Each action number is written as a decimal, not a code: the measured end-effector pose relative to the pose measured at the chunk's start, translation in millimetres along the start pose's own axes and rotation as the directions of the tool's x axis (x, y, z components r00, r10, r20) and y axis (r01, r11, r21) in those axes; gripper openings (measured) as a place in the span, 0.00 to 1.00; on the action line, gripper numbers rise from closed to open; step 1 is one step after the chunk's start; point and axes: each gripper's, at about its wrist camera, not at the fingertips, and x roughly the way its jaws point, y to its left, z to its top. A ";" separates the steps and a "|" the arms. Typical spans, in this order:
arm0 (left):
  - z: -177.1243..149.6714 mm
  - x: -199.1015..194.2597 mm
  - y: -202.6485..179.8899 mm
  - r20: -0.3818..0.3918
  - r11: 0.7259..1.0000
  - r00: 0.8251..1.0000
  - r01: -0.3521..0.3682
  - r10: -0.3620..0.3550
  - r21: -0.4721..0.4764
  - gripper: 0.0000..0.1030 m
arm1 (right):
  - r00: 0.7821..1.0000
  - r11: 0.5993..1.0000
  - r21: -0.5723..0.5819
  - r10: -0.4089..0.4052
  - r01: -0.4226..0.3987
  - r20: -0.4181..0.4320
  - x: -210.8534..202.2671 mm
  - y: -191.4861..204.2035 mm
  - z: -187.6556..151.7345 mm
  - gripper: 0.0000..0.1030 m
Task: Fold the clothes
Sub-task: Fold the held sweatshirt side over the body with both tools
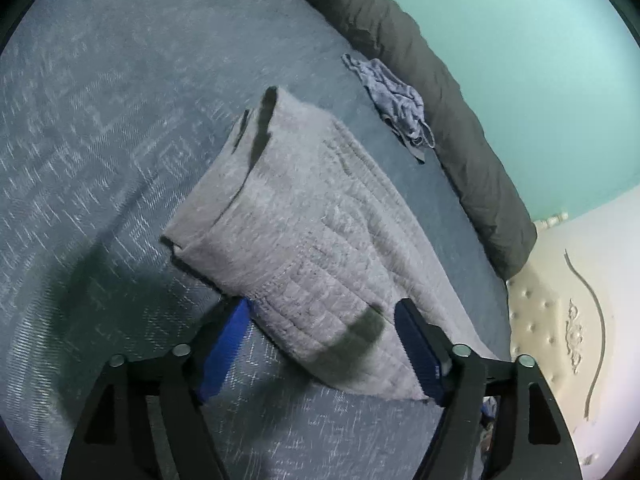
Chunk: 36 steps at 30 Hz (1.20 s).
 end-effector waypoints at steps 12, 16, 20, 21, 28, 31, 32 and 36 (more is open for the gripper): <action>0.7 17.9 2.3 0.064 0.998 0.997 0.038 -0.035 -0.047 0.77 | 1.000 1.000 -0.013 0.002 -0.002 0.020 3.1 9.9 1.4 0.65; 9.2 34.2 -2.4 0.063 0.999 0.998 0.018 -0.016 -0.041 0.77 | 0.999 1.000 -0.025 -0.001 0.002 0.032 3.8 12.7 1.7 0.65; 13.0 41.4 -3.4 0.092 0.999 0.996 -0.003 0.006 -0.035 0.65 | 0.999 0.999 -0.040 0.002 0.000 0.047 2.0 13.9 1.8 0.63; 14.1 42.3 -4.4 0.090 1.000 0.996 -0.020 0.022 -0.024 0.50 | 0.999 0.999 -0.049 -0.003 0.005 0.052 2.0 14.6 1.4 0.57; 19.7 32.0 -28.0 0.110 0.996 0.994 -0.034 0.024 0.087 0.21 | 0.994 0.993 -0.109 -0.041 0.052 0.099 -2.5 29.9 7.7 0.07; 23.1 24.1 -35.2 0.114 0.994 0.993 -0.031 0.019 0.101 0.20 | 0.991 0.987 -0.147 -0.040 0.058 0.125 -13.2 40.8 11.9 0.06; 23.6 19.2 -36.7 0.116 0.995 0.993 -0.025 0.014 0.097 0.19 | 0.990 0.988 -0.149 -0.030 0.051 0.137 -18.1 44.2 14.6 0.06; 27.9 3.2 -48.3 0.139 0.993 0.990 -0.028 0.012 0.111 0.19 | 0.987 0.987 -0.160 -0.003 0.029 0.161 -35.2 60.6 22.2 0.06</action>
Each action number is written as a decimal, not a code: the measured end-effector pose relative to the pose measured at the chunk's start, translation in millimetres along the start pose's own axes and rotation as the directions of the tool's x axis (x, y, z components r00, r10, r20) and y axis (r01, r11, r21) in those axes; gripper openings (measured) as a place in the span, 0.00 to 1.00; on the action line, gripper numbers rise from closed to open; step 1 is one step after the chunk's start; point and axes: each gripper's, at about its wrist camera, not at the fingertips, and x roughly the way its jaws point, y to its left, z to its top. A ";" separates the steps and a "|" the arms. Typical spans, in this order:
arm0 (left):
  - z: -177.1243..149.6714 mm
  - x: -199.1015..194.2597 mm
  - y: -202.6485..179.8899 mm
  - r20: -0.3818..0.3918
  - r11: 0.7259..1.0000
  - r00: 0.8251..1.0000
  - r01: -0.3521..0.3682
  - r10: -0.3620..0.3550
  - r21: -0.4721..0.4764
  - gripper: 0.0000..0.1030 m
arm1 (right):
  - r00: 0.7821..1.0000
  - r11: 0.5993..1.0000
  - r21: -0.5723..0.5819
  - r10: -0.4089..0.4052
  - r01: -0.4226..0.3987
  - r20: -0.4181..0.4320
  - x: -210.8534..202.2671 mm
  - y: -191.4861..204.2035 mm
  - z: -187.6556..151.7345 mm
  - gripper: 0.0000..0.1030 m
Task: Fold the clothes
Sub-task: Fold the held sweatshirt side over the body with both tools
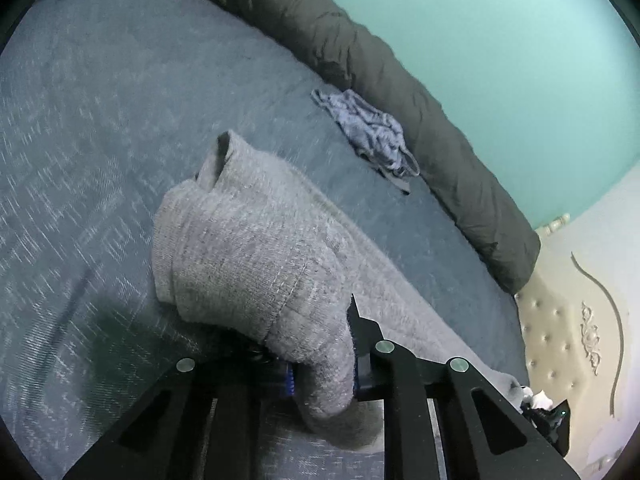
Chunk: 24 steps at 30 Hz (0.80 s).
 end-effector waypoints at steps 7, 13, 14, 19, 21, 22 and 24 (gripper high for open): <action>10.3 -35.7 -19.5 0.024 1.000 0.999 0.022 -0.023 0.016 0.18 | 0.997 0.997 -0.037 0.065 -0.064 0.036 -28.6 35.9 15.2 0.06; 4.7 -82.3 -23.3 0.037 0.999 0.999 0.032 -0.033 0.029 0.18 | 0.991 0.991 -0.059 0.122 -0.119 0.050 -68.2 55.0 16.8 0.05; 1.9 -92.3 -21.4 0.037 0.999 0.999 0.035 -0.036 0.026 0.18 | 0.990 0.990 -0.064 0.130 -0.127 0.049 -74.0 57.5 16.1 0.05; -18.8 -139.3 -6.3 0.030 0.999 0.999 0.038 -0.039 0.017 0.18 | 0.984 0.981 -0.077 0.180 -0.179 0.014 -111.1 55.7 -7.8 0.05; -31.8 -157.1 8.4 0.020 0.999 0.999 0.036 -0.036 -0.001 0.18 | 0.982 0.978 -0.078 0.191 -0.191 -0.013 -123.5 44.4 -26.4 0.05; -40.7 -166.3 16.8 0.015 1.000 1.000 0.027 -0.027 -0.003 0.18 | 0.982 0.979 -0.074 0.189 -0.191 -0.033 -124.7 37.3 -36.1 0.05; -53.8 -176.9 32.2 0.000 1.000 1.000 0.017 -0.017 -0.018 0.18 | 0.980 0.980 -0.065 0.183 -0.188 -0.073 -126.1 23.6 -55.2 0.05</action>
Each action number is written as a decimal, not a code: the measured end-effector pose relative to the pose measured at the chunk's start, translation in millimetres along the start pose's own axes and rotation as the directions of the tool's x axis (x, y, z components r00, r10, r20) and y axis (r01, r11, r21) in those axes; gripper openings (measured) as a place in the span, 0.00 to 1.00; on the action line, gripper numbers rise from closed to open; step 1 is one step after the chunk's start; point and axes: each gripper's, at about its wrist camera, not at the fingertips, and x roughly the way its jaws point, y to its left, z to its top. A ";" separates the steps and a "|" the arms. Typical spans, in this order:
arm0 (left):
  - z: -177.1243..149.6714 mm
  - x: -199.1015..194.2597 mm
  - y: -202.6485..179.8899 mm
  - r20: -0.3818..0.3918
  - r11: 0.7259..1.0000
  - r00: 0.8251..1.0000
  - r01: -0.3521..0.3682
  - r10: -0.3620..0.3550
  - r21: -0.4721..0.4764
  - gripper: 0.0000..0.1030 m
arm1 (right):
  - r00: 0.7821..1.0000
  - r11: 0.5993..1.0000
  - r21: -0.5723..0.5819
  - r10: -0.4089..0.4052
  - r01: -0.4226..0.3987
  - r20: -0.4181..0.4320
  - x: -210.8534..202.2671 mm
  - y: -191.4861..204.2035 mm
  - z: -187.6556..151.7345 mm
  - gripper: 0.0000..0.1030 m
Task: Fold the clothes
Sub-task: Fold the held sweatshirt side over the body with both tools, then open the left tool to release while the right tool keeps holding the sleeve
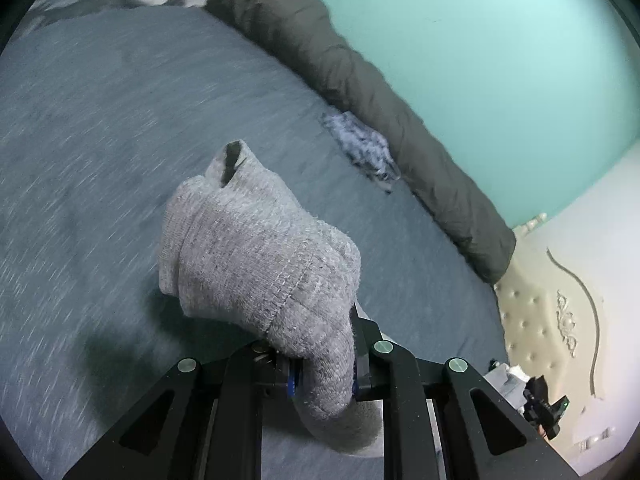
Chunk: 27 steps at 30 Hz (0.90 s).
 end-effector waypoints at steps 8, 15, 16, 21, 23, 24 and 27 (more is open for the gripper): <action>-56.3 -5.9 62.3 -0.054 0.993 0.997 -0.062 0.057 -0.099 0.19 | 0.993 1.000 -0.005 -0.013 0.013 -0.116 11.1 -6.3 -58.4 0.06; -80.1 -10.8 89.9 -0.072 0.979 0.996 -0.073 0.060 -0.189 0.26 | 0.986 1.000 -0.013 -0.019 0.017 -0.164 16.5 -10.0 -70.5 0.07; -81.8 -14.9 90.6 -0.069 0.978 0.996 -0.069 0.056 -0.197 0.28 | 0.986 1.000 -0.014 -0.020 0.018 -0.164 16.1 -11.1 -71.0 0.09; -89.6 -41.8 95.5 -0.030 0.968 0.998 -0.055 0.049 -0.243 0.33 | 0.982 0.999 0.023 -0.018 0.023 -0.190 11.4 -21.4 -70.5 0.10; -91.8 -53.5 91.1 0.009 0.967 0.999 -0.044 0.048 -0.250 0.34 | 0.983 0.999 0.040 -0.012 0.019 -0.184 0.3 -26.4 -68.7 0.15; -92.6 -57.5 87.9 0.018 0.969 0.999 -0.038 0.044 -0.243 0.37 | 0.983 0.999 0.049 -0.008 0.018 -0.181 -5.5 -28.8 -67.8 0.20; -93.4 -59.2 72.1 0.016 0.980 0.999 -0.033 0.037 -0.195 0.48 | 0.991 0.996 0.087 0.007 0.005 -0.137 -28.8 -39.1 -64.4 0.39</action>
